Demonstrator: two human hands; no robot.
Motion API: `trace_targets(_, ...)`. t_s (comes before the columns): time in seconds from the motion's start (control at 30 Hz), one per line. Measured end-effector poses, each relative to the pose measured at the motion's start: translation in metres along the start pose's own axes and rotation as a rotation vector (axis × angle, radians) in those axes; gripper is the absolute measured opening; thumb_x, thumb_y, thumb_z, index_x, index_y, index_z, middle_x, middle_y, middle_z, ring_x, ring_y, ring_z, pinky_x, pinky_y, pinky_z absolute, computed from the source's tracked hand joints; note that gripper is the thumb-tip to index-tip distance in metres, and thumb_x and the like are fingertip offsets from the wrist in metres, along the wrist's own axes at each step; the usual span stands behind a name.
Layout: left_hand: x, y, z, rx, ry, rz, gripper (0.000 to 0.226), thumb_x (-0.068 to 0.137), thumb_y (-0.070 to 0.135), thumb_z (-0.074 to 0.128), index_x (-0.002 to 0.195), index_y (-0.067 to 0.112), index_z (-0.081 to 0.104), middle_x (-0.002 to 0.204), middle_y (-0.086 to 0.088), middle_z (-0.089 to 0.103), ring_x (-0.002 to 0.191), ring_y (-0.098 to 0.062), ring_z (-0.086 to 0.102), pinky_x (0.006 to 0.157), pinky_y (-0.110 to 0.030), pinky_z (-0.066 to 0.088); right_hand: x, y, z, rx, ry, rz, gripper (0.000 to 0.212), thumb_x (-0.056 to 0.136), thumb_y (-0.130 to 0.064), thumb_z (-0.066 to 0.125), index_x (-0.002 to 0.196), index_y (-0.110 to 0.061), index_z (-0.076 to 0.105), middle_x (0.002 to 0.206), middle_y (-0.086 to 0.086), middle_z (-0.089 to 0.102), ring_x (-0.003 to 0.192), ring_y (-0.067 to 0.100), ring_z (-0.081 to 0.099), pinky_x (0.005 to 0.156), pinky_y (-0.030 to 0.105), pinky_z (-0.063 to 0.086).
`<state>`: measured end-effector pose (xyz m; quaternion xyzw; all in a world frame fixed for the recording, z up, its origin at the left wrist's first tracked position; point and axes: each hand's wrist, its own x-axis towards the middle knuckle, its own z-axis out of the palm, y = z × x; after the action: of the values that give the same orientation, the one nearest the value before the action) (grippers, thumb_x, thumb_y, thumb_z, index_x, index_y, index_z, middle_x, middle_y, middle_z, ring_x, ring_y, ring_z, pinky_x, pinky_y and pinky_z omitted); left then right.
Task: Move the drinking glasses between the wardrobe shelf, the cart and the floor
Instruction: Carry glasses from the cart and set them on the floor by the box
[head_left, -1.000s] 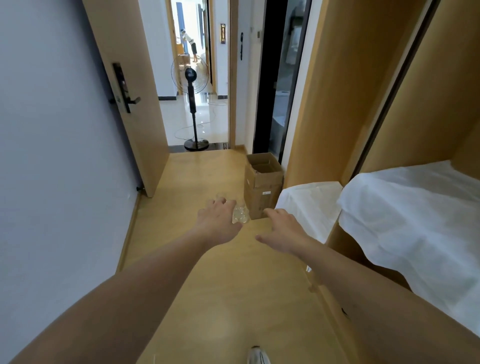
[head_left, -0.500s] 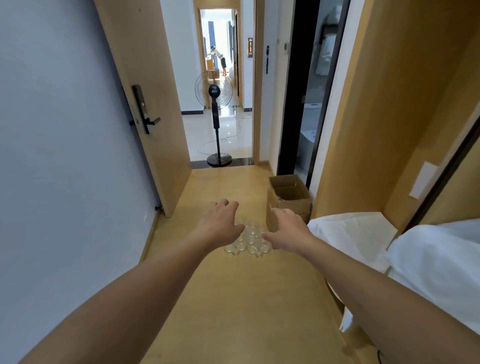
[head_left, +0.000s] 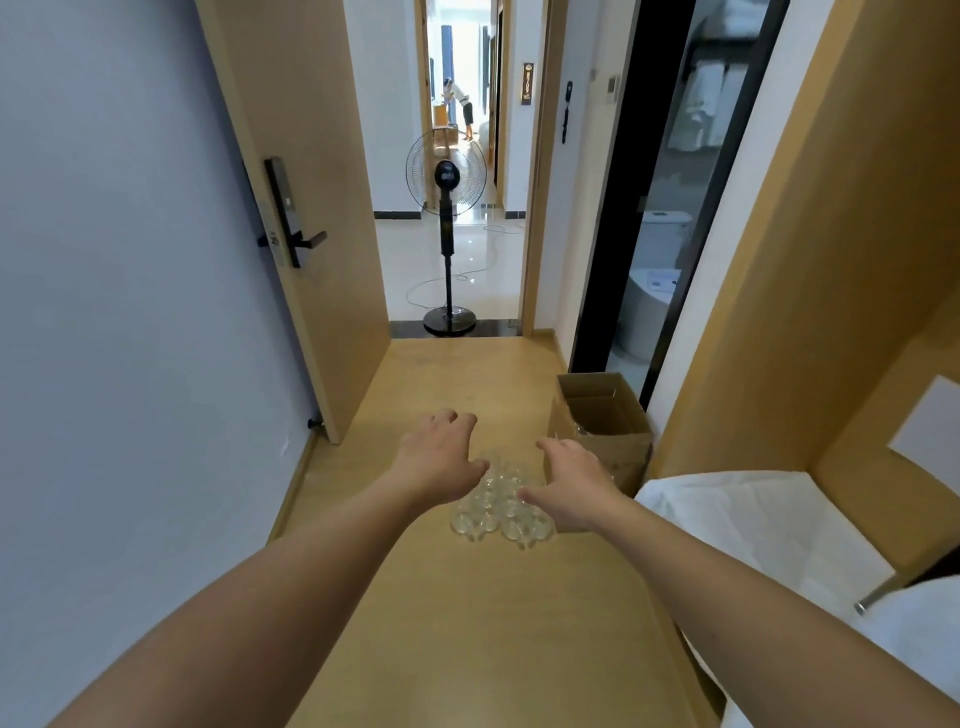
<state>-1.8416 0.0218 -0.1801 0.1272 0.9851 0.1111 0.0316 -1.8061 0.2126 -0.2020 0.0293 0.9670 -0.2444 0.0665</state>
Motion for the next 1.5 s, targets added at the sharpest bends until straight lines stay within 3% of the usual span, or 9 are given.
trace_targets(0.33, 0.13, -0.067, -0.007, -0.048, -0.065, 0.064, 0.066, 0.095, 0.051, 0.057, 0.151, 0.021, 0.038, 0.151, -0.007, 0.042, 0.138, -0.03, 0.039, 0.109, -0.047, 0.041, 0.121, -0.038, 0.013, 0.0, 0.013, 0.116, 0.085, 0.088, -0.05, 0.071, 0.157, -0.023, 0.03, 0.158, 0.003, 0.036, 0.144, 0.026, 0.036, 0.115, 0.048, 0.039)
trace_targets(0.63, 0.212, -0.136, 0.04, -0.104, -0.214, 0.051, 0.066, 0.095, 0.05, 0.056, 0.151, 0.019, 0.038, 0.151, -0.008, 0.042, 0.138, -0.031, 0.036, 0.109, -0.046, 0.039, 0.203, -0.035, 0.062, 0.051, -0.082, 0.268, 0.083, 0.087, -0.051, 0.072, 0.155, -0.023, 0.033, 0.154, 0.004, 0.041, 0.139, 0.027, 0.043, 0.111, 0.046, 0.044)
trace_targets(0.77, 0.239, -0.156, 0.068, -0.174, -0.288, -0.012, 0.067, 0.093, 0.051, 0.056, 0.15, 0.02, 0.038, 0.15, -0.007, 0.042, 0.138, -0.031, 0.036, 0.107, -0.044, 0.039, 0.23, -0.025, 0.084, 0.035, -0.144, 0.321, 0.079, 0.087, -0.05, 0.071, 0.152, -0.022, 0.037, 0.15, 0.006, 0.046, 0.134, 0.029, 0.047, 0.107, 0.043, 0.045)
trace_targets(0.93, 0.278, -0.172, 0.108, -0.243, -0.369, -0.1, 0.069, 0.094, 0.045, 0.06, 0.153, 0.017, 0.036, 0.152, -0.012, 0.04, 0.141, -0.034, 0.032, 0.112, -0.045, 0.034, 0.276, -0.005, 0.108, 0.1, -0.215, 0.381, 0.082, 0.088, -0.047, 0.072, 0.156, -0.022, 0.033, 0.156, 0.007, 0.039, 0.142, 0.029, 0.039, 0.113, 0.045, 0.04)
trace_targets(1.07, 0.318, -0.179, 0.143, -0.273, -0.387, -0.191, 0.069, 0.092, 0.047, 0.061, 0.151, 0.018, 0.04, 0.148, -0.011, 0.046, 0.136, -0.035, 0.04, 0.11, -0.046, 0.041, 0.326, 0.024, 0.129, 0.118, -0.265, 0.415, 0.079, 0.087, -0.046, 0.073, 0.153, -0.022, 0.037, 0.154, 0.008, 0.041, 0.138, 0.029, 0.045, 0.109, 0.043, 0.043)
trace_targets(1.37, 0.398, -0.174, 0.209, -0.38, -0.524, -0.515, 0.065, 0.091, 0.046, 0.067, 0.144, 0.013, 0.049, 0.134, -0.015, 0.059, 0.125, -0.029, 0.054, 0.1, -0.032, 0.041, 0.44, 0.094, 0.166, 0.283, -0.47, 0.489, 0.074, 0.086, -0.048, 0.073, 0.148, -0.02, 0.044, 0.144, 0.006, 0.053, 0.125, 0.025, 0.055, 0.091, 0.033, 0.049)
trace_targets(1.5, 0.427, -0.173, 0.235, -0.436, -0.554, -0.651, 0.061, 0.09, 0.041, 0.069, 0.143, 0.017, 0.051, 0.139, -0.012, 0.056, 0.124, -0.029, 0.056, 0.101, -0.033, 0.045, 0.477, 0.123, 0.187, 0.301, -0.561, 0.498, 0.077, 0.085, -0.049, 0.073, 0.149, -0.02, 0.044, 0.147, 0.004, 0.052, 0.128, 0.025, 0.053, 0.094, 0.031, 0.045)
